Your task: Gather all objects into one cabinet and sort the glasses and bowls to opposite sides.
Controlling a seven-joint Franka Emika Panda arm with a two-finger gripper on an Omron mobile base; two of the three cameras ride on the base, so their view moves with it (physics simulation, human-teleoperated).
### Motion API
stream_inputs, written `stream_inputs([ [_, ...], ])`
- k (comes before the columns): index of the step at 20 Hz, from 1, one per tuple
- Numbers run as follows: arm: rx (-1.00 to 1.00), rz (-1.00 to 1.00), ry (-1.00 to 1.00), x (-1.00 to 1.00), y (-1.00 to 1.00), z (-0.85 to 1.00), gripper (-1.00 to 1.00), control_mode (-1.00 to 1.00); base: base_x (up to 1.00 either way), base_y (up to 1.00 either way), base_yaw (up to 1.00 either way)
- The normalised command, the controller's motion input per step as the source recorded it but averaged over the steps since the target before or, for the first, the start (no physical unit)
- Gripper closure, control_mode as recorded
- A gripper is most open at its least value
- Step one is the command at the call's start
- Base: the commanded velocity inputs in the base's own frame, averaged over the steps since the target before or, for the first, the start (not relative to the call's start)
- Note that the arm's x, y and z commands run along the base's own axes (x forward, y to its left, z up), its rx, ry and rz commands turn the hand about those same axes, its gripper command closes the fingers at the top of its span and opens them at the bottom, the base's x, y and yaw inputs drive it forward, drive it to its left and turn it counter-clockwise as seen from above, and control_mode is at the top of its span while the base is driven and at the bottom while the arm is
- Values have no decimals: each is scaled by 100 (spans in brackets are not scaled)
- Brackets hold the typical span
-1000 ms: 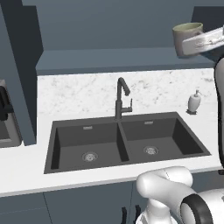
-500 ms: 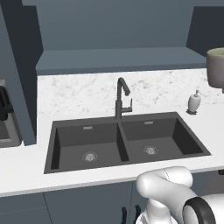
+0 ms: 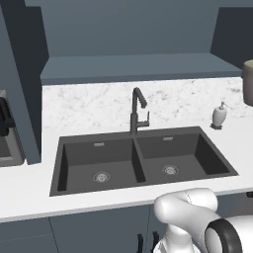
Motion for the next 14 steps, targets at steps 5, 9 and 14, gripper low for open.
stream_inputs([
  [5,0,0,0,0,0,0,100,-100,0,0,0],
  [9,0,0,0,0,0,0,100,-100,0,0,0],
  [14,0,0,0,0,0,0,100,-100,0,0,0],
])
